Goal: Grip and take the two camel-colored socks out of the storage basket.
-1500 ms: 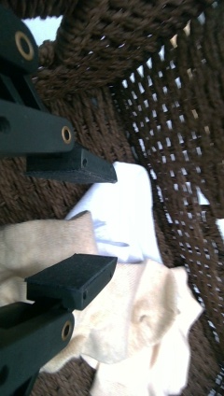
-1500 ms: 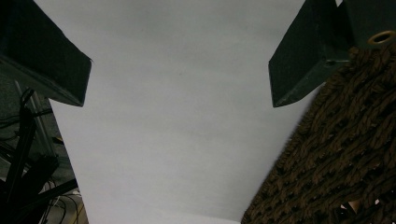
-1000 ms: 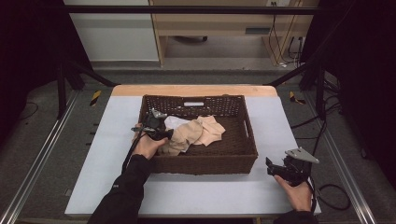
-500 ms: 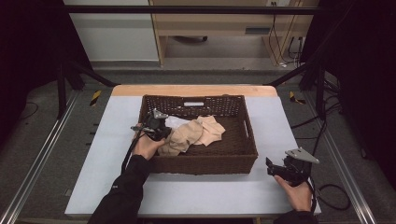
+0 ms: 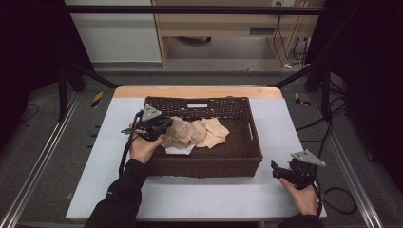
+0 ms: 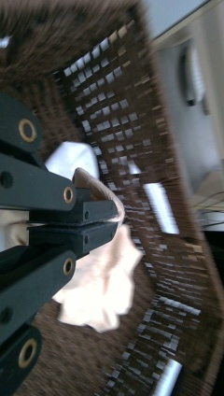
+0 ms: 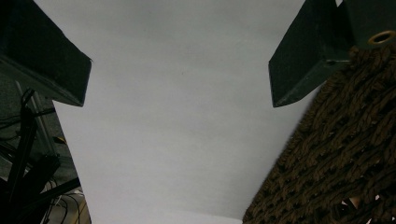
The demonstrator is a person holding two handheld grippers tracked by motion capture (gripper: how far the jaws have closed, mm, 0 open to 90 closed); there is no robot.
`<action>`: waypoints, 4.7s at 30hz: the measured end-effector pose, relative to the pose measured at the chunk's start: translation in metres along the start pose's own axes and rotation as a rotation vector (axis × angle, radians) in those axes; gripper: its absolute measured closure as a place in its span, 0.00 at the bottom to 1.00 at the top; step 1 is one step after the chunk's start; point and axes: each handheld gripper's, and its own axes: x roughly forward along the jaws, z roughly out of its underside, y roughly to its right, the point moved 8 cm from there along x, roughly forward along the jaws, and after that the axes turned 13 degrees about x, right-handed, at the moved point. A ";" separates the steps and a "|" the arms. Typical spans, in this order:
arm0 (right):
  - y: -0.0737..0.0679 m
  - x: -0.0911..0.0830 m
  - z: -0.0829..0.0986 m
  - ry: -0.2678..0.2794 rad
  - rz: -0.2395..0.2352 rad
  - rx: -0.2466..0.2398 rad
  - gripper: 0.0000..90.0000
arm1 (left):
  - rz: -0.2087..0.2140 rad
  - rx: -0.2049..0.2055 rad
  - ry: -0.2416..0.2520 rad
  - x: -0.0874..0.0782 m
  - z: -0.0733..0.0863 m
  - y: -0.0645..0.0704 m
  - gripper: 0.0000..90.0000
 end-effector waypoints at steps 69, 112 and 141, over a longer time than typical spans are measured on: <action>0.001 -0.001 0.001 0.006 0.010 -0.004 0.07 | -0.198 -0.188 0.113 -0.147 0.072 -0.082 0.98; 0.001 -0.002 0.003 0.005 0.014 -0.024 0.07 | -0.223 -0.169 0.051 -0.126 0.086 -0.074 0.69; -0.001 -0.002 0.001 0.009 0.011 -0.011 0.07 | -0.124 -0.093 0.158 -0.104 -0.011 -0.023 0.59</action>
